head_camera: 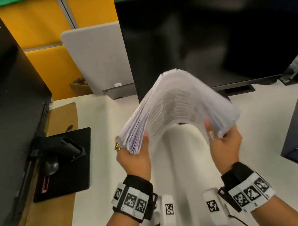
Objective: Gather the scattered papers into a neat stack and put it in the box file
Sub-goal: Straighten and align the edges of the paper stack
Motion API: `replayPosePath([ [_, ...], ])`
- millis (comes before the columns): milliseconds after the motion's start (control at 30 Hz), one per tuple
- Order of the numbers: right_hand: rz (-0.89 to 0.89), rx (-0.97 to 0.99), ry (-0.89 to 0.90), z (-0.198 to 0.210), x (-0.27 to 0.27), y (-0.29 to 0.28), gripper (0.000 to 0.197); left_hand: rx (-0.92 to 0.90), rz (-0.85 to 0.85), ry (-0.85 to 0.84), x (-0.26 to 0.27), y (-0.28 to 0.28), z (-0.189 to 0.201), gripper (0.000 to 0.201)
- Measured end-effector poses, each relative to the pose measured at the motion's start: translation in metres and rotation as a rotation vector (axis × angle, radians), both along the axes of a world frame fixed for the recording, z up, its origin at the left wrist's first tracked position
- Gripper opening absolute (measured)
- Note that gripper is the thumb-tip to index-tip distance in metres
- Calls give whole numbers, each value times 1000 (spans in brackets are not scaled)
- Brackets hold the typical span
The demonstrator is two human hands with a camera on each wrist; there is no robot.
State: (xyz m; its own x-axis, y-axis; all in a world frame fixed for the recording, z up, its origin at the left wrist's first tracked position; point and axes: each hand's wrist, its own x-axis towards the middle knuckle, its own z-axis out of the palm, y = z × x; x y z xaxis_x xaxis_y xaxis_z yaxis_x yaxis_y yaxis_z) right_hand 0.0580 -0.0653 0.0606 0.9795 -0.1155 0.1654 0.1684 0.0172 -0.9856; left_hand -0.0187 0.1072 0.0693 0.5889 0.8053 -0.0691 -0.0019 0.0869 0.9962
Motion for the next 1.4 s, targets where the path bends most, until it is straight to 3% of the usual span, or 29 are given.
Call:
replayPosePath([
  [133,137,-41,137,-26,-8,-9,40,-36,-149,92,-7,3,-20,50],
  [300,191,158,247,-17,25,-40,23,-11,-284,98,7,31,-12,39],
  [567,205,171,113,5,38,-49,29,128,-249,-23,8,38,5,41],
  [600,205,159,113,2,37,-50,40,111,-255,-24,6,39,3,45],
  [700,158,94,192,-8,30,-48,101,97,-257,2,3,42,-3,46],
  [800,141,109,162,-7,27,-46,114,108,-278,8,7,49,-1,45],
  [867,110,146,89,0,25,-45,102,146,-313,29,8,52,1,44],
  [967,44,178,2,15,22,-41,50,190,-338,60,8,55,1,42],
  [1000,11,182,-28,19,22,-40,43,185,-342,70,8,56,-1,42],
  [1067,-49,177,-70,28,24,-37,42,180,-362,91,5,56,-2,42],
  [1167,-154,214,-31,40,31,-30,22,188,-388,110,3,56,-2,43],
  [1300,-273,159,-6,47,37,-22,34,247,-425,150,2,53,4,34],
  [1400,-352,141,-95,51,40,-21,26,247,-432,150,1,53,4,33],
])
